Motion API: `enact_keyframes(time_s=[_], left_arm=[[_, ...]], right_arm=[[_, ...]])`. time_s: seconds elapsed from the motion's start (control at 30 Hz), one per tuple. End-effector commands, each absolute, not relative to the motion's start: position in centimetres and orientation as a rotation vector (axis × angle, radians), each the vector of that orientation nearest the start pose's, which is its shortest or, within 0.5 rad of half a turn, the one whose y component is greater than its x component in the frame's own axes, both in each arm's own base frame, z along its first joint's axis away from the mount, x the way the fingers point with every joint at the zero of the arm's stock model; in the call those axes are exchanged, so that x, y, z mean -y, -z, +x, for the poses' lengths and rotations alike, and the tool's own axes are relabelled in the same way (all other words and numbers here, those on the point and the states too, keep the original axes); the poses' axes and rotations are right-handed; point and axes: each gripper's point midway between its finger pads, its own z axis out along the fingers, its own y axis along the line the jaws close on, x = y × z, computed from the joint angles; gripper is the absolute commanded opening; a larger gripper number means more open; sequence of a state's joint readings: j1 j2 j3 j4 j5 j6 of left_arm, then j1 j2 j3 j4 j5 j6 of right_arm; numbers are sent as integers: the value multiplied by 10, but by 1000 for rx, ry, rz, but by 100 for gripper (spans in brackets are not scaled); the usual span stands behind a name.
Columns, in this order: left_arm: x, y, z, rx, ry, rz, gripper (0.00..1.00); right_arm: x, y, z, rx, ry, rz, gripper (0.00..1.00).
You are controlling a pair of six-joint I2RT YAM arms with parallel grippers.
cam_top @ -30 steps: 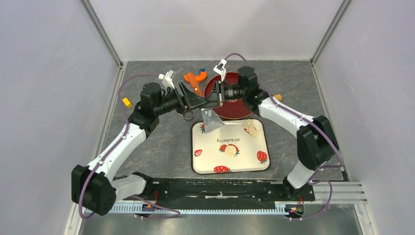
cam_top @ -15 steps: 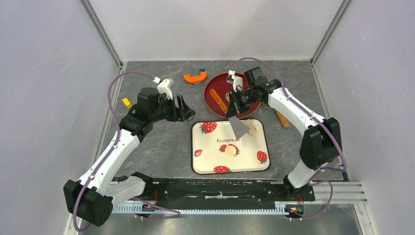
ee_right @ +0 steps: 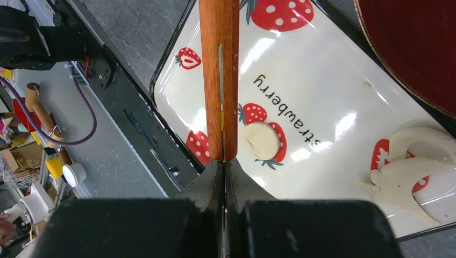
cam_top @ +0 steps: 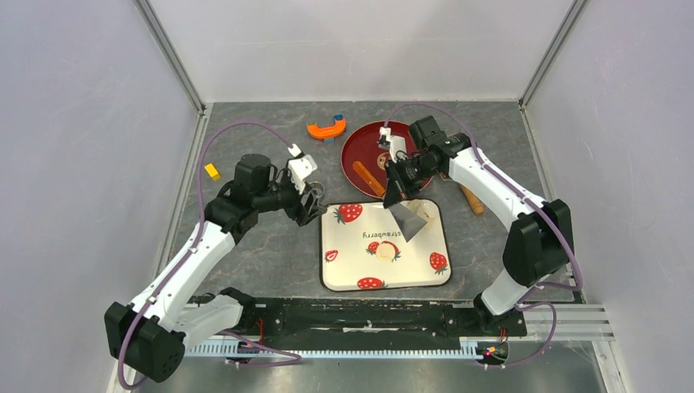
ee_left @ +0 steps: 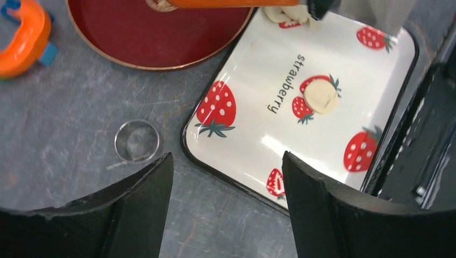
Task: Roll out the dumpling wrappers from the dough
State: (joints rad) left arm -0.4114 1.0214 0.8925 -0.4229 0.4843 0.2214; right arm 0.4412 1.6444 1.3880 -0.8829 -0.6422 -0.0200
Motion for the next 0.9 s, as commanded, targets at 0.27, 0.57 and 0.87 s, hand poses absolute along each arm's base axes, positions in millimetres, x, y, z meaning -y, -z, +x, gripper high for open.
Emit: enact_keyframes(time_s=[0.27, 0.57, 0.87], left_arm=[[219, -230, 222, -1077, 393, 1631, 79], [227, -233, 226, -967, 206, 1729, 73], [245, -215, 227, -973, 202, 1847, 70]], right_arm=[[-290, -175, 226, -2501, -1151, -1018, 0], [-306, -171, 204, -2519, -1215, -1116, 0], [-323, -178, 193, -2506, -1281, -1167, 0]])
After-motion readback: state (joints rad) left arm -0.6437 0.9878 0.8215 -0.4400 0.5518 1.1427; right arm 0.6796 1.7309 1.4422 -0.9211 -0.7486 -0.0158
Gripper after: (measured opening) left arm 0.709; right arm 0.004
